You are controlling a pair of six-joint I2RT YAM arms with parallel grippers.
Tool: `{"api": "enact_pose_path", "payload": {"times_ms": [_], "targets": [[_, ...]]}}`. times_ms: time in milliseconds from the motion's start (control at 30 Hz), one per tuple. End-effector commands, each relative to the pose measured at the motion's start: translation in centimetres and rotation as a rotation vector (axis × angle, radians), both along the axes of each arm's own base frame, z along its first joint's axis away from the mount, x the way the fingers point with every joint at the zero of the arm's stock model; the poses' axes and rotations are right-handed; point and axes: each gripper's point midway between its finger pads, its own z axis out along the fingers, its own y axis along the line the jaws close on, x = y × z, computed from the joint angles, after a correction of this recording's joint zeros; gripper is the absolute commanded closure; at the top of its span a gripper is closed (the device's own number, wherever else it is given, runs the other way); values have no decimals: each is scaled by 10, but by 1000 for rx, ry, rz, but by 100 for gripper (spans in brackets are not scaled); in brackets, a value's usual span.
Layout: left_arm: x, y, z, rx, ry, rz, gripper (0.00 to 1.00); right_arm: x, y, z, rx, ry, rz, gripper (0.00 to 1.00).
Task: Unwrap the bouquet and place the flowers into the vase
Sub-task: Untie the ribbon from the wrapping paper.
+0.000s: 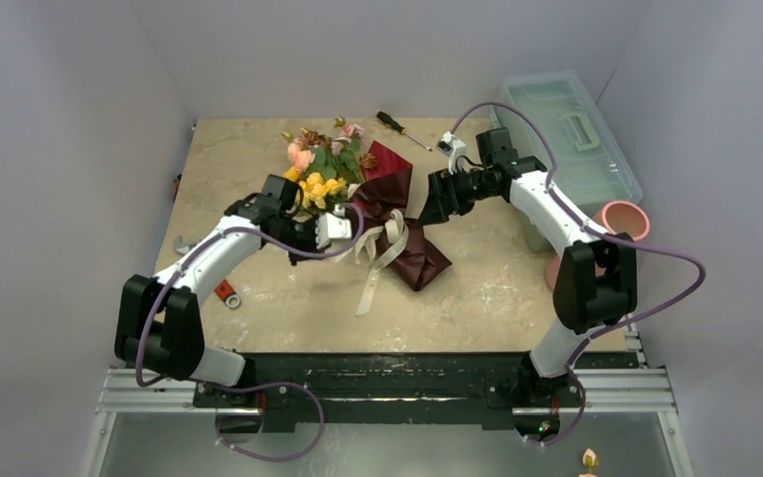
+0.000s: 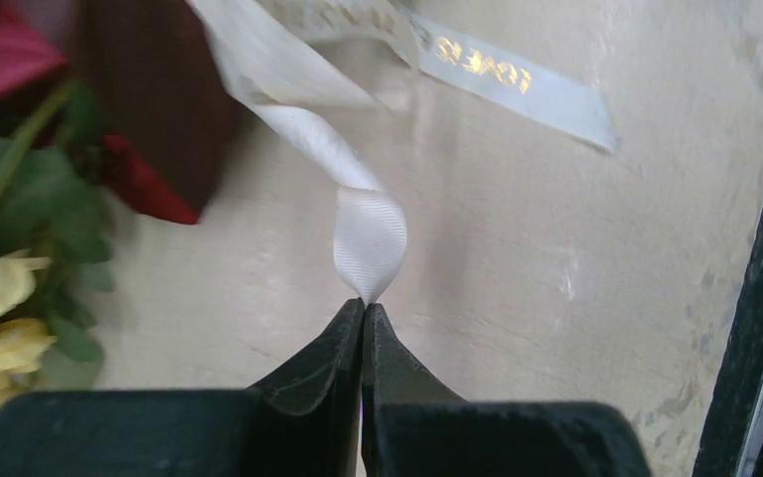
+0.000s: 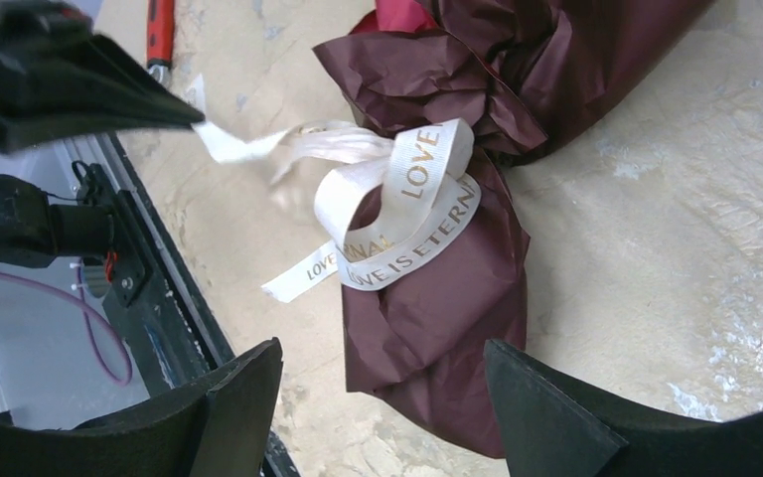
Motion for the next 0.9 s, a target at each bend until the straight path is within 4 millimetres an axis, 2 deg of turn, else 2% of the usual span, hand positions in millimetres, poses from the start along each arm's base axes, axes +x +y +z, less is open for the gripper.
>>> {"api": "enact_pose_path", "payload": {"times_ms": [0, 100, 200, 333, 467, 567, 767, 833, 867], "targets": [[35, -22, 80, -285, -20, 164, 100, 3, 15, 49, 82, -173, 89, 21], [56, -28, 107, -399, -15, 250, 100, 8, 29, 60, 112, -243, 141, 20], [73, -34, 120, -466, -6, 290, 100, 14, 54, 73, 141, -326, 191, 19], [95, -39, 143, -567, -5, 346, 100, 30, 91, 81, 182, -373, 222, 19], [108, -43, 170, -664, 2, 370, 100, 41, 124, 89, 244, -387, 246, 19], [113, -47, 183, -715, 4, 385, 100, 41, 143, 86, 293, -350, 261, 19], [118, -48, 197, -764, 1, 406, 100, 36, 170, 65, 293, -326, 298, 19], [119, -48, 198, -769, 2, 413, 100, 39, 175, 58, 292, -319, 290, 25], [119, -47, 197, -769, 3, 418, 100, 42, 176, 55, 290, -312, 286, 33]]}}
